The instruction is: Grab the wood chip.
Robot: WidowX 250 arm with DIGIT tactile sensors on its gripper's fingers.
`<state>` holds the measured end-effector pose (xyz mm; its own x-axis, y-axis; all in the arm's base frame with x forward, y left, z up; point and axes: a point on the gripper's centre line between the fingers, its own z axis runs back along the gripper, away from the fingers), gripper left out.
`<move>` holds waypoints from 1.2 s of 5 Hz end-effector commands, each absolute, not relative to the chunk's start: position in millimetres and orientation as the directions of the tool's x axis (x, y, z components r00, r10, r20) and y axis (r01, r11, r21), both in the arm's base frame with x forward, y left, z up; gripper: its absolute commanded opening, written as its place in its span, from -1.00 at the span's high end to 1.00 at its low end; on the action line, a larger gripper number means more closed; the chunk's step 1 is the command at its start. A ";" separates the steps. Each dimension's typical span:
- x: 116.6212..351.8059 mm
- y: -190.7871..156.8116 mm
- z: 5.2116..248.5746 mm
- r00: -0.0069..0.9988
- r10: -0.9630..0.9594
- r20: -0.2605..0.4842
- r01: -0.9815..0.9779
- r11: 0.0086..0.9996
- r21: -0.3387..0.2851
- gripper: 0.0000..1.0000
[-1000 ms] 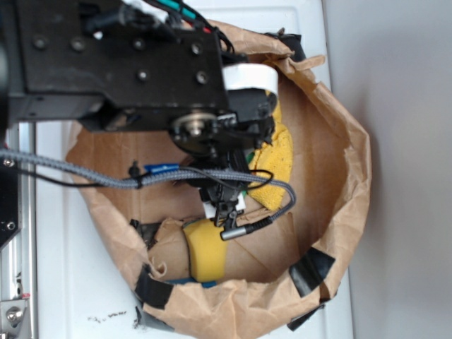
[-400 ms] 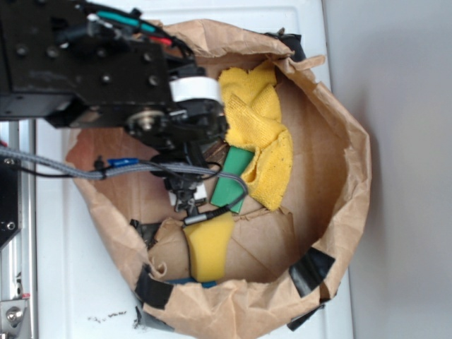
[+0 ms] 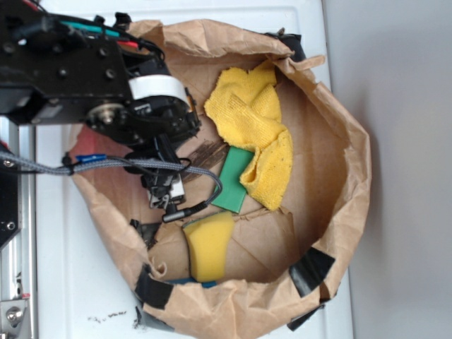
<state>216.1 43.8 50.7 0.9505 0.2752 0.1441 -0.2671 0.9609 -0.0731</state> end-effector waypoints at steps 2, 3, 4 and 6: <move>250.6 23.6 69.3 0.911 0.399 0.102 -0.400 0.916 -0.008 -1.00; 259.4 18.9 62.8 0.906 0.405 0.123 -0.409 0.912 0.011 -1.00; 265.8 16.2 65.0 0.906 0.405 0.121 -0.409 0.912 0.006 -1.00; 274.4 17.1 33.2 0.903 0.378 0.205 -0.390 0.921 0.020 -1.00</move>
